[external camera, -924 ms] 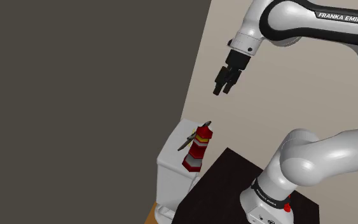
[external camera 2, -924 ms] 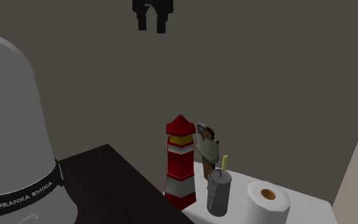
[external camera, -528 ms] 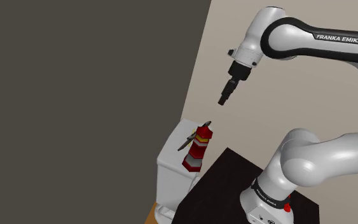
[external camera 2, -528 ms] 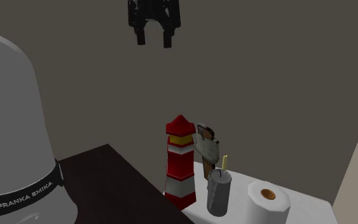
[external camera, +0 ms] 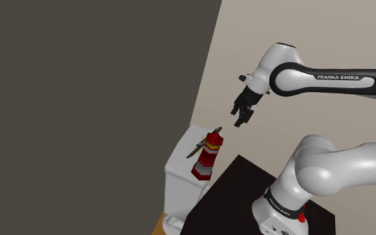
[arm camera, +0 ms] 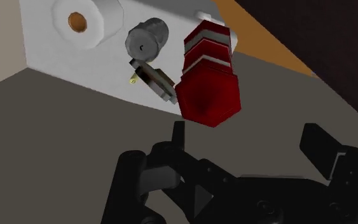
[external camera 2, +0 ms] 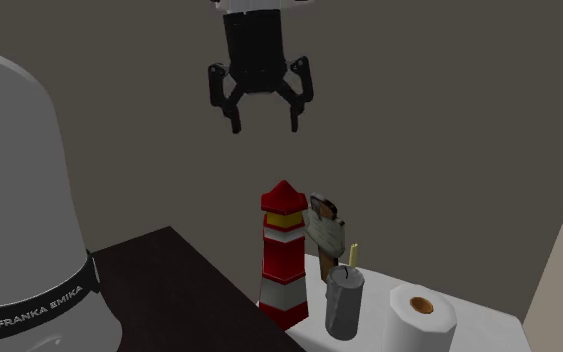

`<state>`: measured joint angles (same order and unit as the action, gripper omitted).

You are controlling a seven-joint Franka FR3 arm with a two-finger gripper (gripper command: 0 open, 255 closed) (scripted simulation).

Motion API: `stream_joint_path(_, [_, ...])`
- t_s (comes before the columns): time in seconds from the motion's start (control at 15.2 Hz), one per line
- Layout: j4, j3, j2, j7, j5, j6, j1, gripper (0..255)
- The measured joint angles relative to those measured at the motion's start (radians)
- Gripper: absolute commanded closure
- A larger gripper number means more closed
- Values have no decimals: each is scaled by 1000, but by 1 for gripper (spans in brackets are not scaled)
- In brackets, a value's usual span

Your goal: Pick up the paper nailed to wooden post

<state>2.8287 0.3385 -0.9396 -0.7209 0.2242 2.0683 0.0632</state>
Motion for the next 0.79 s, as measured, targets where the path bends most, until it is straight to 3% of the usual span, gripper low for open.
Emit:
stream_joint_path(0.4, [64,242,126,-398,190,280,30,0])
stream_joint_path(0.66, [20,447,293,-678,260,484,138,0])
stream_joint_path(0.79, [-2,554,363,-815,268,573,222,0])
